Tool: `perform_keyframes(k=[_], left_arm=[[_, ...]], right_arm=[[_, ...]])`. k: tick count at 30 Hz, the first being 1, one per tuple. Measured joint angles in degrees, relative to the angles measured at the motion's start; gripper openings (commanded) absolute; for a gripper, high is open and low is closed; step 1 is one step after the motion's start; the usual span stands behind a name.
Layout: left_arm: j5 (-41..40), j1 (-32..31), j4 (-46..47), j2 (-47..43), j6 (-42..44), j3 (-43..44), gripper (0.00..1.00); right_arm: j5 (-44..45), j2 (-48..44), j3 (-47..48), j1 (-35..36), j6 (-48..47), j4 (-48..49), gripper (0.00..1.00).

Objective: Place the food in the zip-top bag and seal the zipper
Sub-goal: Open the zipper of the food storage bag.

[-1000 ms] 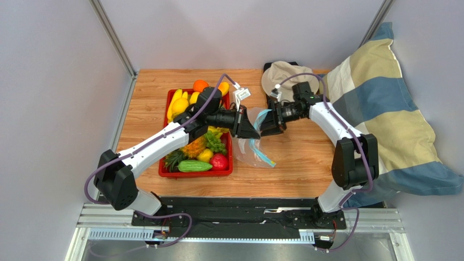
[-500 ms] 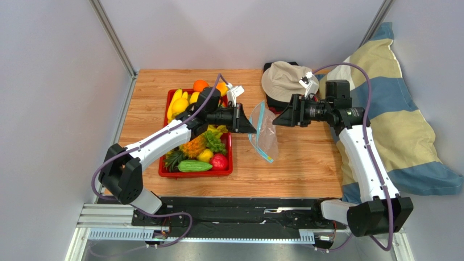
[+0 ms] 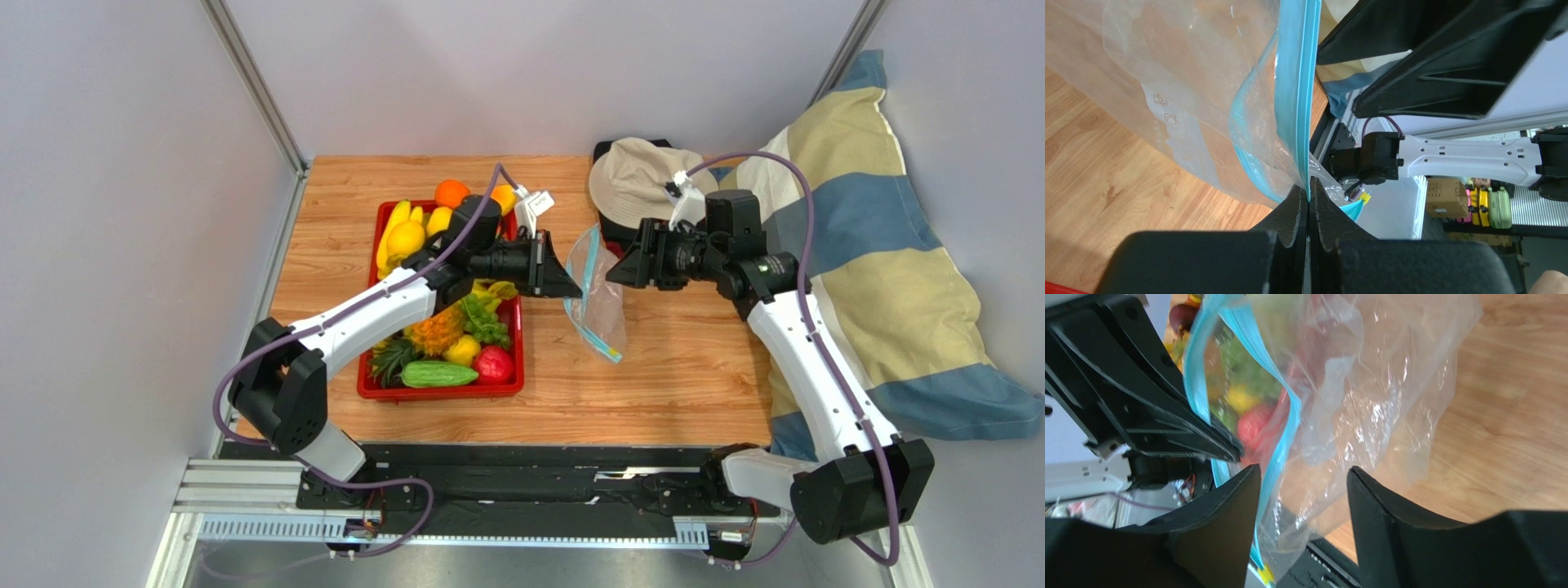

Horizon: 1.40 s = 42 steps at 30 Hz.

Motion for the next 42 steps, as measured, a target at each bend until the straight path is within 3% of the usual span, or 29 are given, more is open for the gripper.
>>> perform_keyframes(k=[8,15,26,28,29,31,33,42], left_arm=[[-2.4,-1.8,-4.4,2.2,1.2,4.8,0.00],[-5.3,-4.1,-8.0,2.3,4.5,7.4,0.00],[-17.7,-8.5,-16.3,3.0,11.5,11.6,0.00],[-18.9,-8.5,-17.1,3.5,11.6,12.0,0.00],[-19.3,-8.5,-17.5,3.8,11.6,12.1,0.00],[-19.6,-8.4,-17.8,4.2,11.7,12.2,0.00],[-19.5,-8.4,-18.1,4.5,11.8,12.2,0.00],[-13.7,-4.2,-16.3,3.1,12.3,8.2,0.00]], right_arm=[[16.5,1.2,5.1,8.7,3.3,3.7,0.60],[28.7,5.9,6.5,11.1,3.6,3.7,0.57],[30.9,9.2,12.1,11.3,7.9,2.7,0.59],[30.4,9.5,12.2,11.7,8.4,2.6,0.43],[30.1,9.6,12.2,11.8,8.5,2.6,0.29],[29.3,10.0,12.2,12.0,8.9,2.6,0.22],[28.7,10.5,12.2,12.0,8.5,2.4,0.02],[16.7,9.6,9.2,4.5,7.0,2.4,0.00]])
